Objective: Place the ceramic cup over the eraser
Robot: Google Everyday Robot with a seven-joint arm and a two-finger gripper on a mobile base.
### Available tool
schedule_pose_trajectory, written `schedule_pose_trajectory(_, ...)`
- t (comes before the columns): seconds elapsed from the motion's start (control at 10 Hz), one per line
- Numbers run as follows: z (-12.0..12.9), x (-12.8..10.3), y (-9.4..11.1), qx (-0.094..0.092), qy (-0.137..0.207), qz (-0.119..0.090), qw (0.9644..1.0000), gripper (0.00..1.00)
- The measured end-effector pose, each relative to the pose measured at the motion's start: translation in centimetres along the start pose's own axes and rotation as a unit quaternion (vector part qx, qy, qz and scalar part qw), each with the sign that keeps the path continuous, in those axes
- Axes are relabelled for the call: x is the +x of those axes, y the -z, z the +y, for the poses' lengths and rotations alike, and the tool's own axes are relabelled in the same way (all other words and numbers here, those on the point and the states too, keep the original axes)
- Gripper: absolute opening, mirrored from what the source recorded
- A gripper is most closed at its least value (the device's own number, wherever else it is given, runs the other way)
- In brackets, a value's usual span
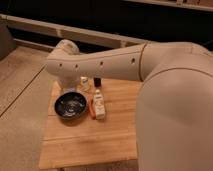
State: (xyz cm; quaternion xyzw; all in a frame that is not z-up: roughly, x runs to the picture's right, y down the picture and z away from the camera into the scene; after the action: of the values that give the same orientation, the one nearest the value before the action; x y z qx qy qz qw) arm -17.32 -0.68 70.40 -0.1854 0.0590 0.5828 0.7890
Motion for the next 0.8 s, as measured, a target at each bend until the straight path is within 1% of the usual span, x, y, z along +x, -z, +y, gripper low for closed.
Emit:
schedule_pose_trajectory(0.3,-0.1,0.1,-0.1,0.004,0.002,0.002,1.0,0.65)
schedule_pose_trajectory(0.4,-0.5,0.3,-0.8,0.011,0.004,0.012,0.9999,0.65)
schedule_pose_trajectory(0.5,-1.5,0.2,-2.2,0.023,0.009,0.025,0.9994,0.65)
schedule_pose_trajectory(0.6,-2.6,-0.4,-4.0,0.032,0.019,0.039,0.9985,0.65)
schedule_pose_trajectory(0.7,-3.8,-1.4,-5.4,0.038,0.029,0.048,0.9977,0.65)
schedule_pose_trajectory(0.8,-4.6,-2.4,-6.4,0.039,0.039,0.053,0.9971,0.65)
